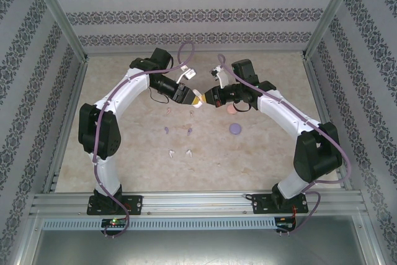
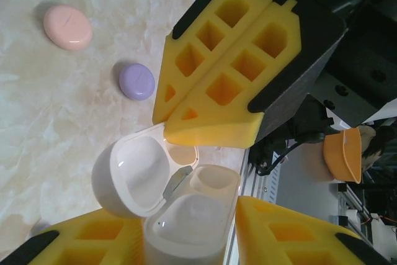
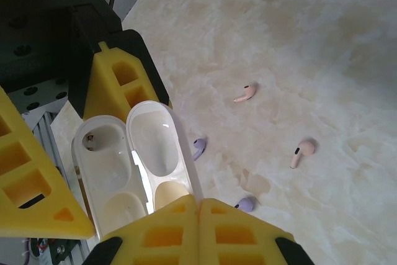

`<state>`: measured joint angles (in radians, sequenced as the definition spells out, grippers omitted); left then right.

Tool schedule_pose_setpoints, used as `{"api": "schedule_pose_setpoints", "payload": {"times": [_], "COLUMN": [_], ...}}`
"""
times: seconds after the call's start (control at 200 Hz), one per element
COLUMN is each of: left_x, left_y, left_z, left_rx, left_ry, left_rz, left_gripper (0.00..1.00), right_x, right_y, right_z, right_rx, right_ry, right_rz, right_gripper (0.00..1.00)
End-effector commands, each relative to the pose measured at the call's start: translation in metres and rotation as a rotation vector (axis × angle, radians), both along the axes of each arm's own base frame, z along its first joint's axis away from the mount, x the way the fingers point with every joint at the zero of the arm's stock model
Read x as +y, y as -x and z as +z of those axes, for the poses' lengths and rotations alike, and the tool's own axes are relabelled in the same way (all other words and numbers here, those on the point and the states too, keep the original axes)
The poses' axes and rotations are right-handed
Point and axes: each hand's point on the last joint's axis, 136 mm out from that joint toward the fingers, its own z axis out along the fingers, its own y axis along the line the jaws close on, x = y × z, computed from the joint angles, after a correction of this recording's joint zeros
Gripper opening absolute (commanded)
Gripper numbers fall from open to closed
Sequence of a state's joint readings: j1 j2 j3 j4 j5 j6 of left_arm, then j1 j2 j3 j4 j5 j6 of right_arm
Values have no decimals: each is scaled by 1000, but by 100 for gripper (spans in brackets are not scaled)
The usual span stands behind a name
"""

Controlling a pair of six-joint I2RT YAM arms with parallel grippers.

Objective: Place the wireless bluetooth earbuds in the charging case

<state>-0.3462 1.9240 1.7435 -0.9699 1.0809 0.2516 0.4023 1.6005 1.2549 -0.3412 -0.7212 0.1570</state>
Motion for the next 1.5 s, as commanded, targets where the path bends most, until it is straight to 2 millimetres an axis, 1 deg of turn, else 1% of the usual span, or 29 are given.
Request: {"api": "schedule_pose_setpoints", "payload": {"times": [0.0, 0.03, 0.13, 0.225, 0.405, 0.61, 0.789, 1.134, 1.219, 1.319, 1.494], "left_x": [-4, -3, -2, -1, 1, 2, 2, 6, 6, 7, 5], "left_y": [4, 5, 7, 7, 7, 7, 7, 9, 9, 8, 4], "left_z": [3, 3, 4, 6, 9, 10, 10, 8, 8, 8, 11], "left_rx": [-1, -2, -5, -12, -17, -15, -14, -5, -6, -4, -19], "left_ry": [15, 16, 15, 17, 27, 32, 37, 43, 45, 47, 52], "left_rz": [-29, -31, -33, -31, -27, -24, -25, -15, -13, -8, 1], "left_gripper": [40, 43, 48, 49, 48, 42, 38, 39, 36, 36, 41], "right_x": [5, 5, 3, 2, 0, -1, -2, -3, -3, -3, -1], "right_y": [-3, -3, -5, -6, -8, -7, -9, -11, -11, -11, -9], "right_z": [7, 7, 6, 5, 3, 1, -1, -2, -3, -2, -3], "right_rx": [-26, -26, -23, -20, -19, -16, -15, -15, -10, -11, -6], "right_ry": [-10, -9, -8, -7, -7, -6, -3, -1, -1, -5, -9], "right_rz": [11, 11, 3, 0, -8, -13, -17, -27, -28, -26, -18], "right_gripper": [0, 0, 0, 0, 0, 0, 0, 0, 0, 0, 0]}}
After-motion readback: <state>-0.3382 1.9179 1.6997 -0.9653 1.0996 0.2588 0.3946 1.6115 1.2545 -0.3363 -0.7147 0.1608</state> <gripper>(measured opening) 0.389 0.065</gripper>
